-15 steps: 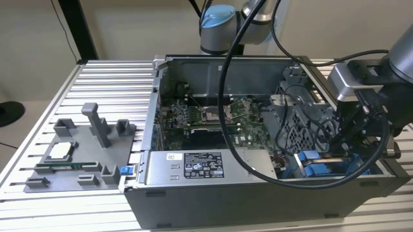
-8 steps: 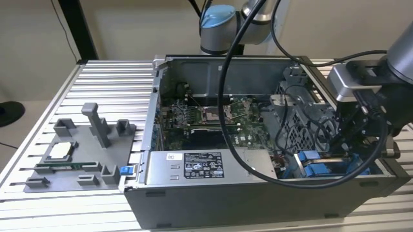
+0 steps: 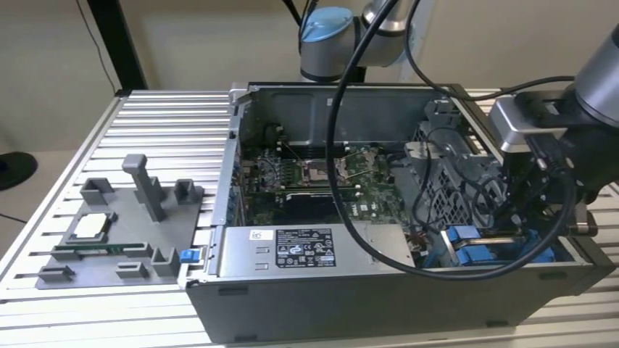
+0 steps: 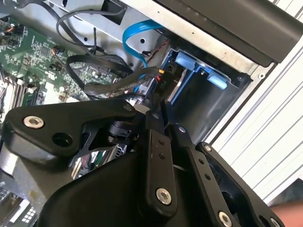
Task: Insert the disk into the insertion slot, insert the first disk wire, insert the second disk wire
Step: 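Insert the second disk wire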
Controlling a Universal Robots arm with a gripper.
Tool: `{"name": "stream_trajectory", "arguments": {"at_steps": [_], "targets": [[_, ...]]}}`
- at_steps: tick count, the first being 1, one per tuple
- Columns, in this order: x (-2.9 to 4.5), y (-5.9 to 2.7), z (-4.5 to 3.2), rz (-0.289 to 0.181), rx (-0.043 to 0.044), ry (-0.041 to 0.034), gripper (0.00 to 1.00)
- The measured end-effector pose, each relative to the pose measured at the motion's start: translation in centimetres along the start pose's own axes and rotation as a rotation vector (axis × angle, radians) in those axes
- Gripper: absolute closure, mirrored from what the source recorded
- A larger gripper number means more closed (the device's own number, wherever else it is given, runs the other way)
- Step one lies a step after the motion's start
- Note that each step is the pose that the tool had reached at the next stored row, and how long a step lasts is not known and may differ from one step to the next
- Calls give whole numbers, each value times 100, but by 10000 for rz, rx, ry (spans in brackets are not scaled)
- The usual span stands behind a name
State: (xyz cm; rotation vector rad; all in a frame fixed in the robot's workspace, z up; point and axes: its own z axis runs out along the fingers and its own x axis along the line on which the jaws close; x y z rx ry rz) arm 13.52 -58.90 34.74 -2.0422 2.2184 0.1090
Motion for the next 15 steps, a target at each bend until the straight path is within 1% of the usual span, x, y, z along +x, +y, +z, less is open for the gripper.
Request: {"name": "stream_trajectory", "arguments": {"at_steps": [3,7,15], "targets": [[-10,1,10,-8,42,38,100],[-24,3,26,-15,76,100,100],[-45,10,61,-27,112,288,100]]}}
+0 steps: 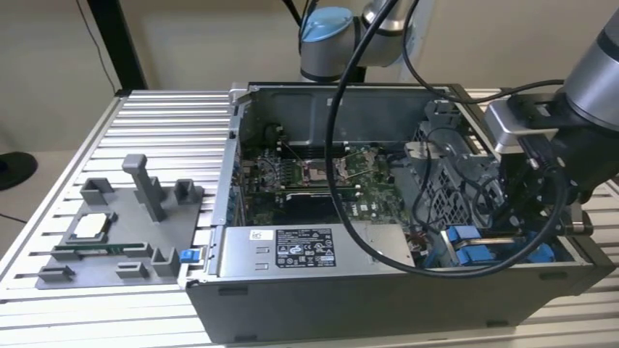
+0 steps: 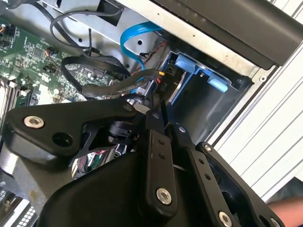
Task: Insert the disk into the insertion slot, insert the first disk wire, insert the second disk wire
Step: 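Insert the second disk wire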
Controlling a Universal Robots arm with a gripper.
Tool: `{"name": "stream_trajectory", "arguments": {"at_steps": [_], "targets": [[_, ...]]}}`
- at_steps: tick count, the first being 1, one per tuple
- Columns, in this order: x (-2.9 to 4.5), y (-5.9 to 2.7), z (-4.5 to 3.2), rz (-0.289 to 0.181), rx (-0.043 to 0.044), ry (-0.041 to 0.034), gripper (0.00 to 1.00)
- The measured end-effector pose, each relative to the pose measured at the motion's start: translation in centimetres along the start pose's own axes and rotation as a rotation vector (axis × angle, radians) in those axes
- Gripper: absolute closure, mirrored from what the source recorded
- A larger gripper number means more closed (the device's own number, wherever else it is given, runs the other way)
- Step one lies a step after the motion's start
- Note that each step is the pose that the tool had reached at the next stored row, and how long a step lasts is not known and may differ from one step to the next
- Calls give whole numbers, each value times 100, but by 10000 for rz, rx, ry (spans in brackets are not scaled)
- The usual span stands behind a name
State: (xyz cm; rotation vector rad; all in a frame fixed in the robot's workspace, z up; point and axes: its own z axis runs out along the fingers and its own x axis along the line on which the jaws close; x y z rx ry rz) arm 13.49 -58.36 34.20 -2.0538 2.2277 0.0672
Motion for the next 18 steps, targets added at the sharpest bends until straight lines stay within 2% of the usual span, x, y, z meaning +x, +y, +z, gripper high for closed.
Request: {"name": "stream_trajectory", "arguments": {"at_steps": [7,13,18], "targets": [[-29,7,23,-11,19,198,100],[-53,13,68,-14,52,203,100],[-52,14,72,-14,52,198,100]]}}
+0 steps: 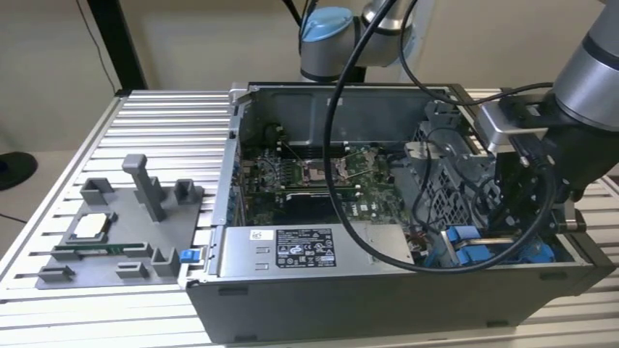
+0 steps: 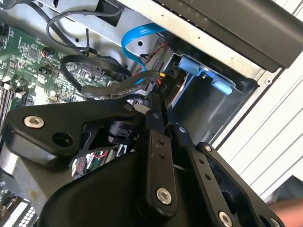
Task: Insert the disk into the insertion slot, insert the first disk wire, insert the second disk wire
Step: 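Insert the second disk wire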
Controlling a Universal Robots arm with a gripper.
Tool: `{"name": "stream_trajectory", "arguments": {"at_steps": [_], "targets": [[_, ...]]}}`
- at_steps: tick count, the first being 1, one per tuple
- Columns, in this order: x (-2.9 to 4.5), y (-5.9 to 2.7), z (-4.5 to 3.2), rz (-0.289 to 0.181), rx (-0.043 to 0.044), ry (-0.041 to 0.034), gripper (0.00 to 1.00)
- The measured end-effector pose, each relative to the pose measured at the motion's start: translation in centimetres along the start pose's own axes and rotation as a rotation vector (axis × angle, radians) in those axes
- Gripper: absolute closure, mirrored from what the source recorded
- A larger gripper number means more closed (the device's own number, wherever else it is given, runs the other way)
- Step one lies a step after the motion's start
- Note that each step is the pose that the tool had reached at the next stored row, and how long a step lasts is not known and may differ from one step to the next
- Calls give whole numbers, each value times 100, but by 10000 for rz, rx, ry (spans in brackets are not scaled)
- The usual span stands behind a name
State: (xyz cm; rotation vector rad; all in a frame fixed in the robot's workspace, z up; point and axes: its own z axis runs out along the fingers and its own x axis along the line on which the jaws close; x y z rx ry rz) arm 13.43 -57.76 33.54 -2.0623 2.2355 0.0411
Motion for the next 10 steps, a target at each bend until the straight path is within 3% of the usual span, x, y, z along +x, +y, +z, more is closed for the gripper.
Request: {"name": "stream_trajectory", "arguments": {"at_steps": [1,2,3,5,10], "targets": [[0,0,0,0,1,-2,100],[-1,-1,5,-1,2,-12,0],[1,-1,16,-1,0,-31,0],[-1,-2,-10,-1,0,-1,0],[-21,-11,-223,2,0,0,0]]}}
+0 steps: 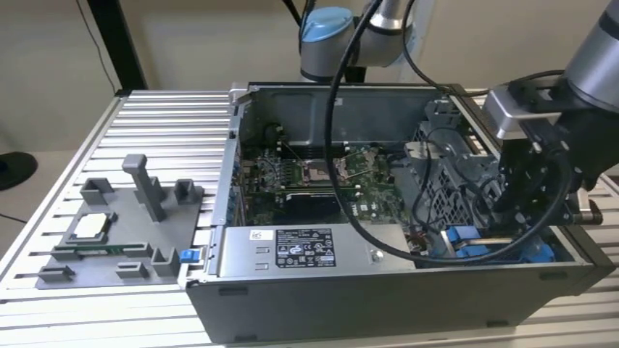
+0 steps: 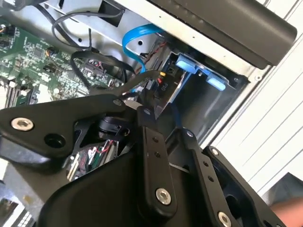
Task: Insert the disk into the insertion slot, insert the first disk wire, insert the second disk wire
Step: 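Insert the second disk wire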
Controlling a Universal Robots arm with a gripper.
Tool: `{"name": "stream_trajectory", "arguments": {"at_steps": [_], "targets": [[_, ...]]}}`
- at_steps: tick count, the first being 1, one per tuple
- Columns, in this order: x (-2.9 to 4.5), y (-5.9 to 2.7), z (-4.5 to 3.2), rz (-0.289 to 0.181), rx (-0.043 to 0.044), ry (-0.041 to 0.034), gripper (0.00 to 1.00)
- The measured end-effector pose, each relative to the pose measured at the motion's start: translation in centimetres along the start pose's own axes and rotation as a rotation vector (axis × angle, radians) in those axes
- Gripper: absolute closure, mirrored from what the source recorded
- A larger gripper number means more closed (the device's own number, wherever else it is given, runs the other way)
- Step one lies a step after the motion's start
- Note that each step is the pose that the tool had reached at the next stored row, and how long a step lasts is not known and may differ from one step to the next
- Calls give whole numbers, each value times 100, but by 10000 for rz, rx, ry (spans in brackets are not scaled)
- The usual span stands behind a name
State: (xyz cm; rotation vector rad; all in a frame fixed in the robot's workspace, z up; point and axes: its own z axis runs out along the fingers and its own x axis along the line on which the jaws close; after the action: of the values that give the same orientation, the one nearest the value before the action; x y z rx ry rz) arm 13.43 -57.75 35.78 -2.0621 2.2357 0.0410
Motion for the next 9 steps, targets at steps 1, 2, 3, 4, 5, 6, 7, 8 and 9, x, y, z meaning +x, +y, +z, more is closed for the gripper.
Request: {"name": "stream_trajectory", "arguments": {"at_steps": [1,2,3,4,5,6,7,8,9], "targets": [[-4,-2,-46,1,0,-3,0],[-8,-4,-91,0,0,-1,0],[-12,-6,-136,0,0,-1,0],[-16,-8,-180,1,0,-2,0],[-20,-11,-225,0,0,-1,0],[-25,-13,-272,0,0,-1,0],[-28,-15,-310,0,0,-1,0],[-30,-16,-331,-1,0,0,0],[-32,-16,-333,-1,0,5,0]]}}
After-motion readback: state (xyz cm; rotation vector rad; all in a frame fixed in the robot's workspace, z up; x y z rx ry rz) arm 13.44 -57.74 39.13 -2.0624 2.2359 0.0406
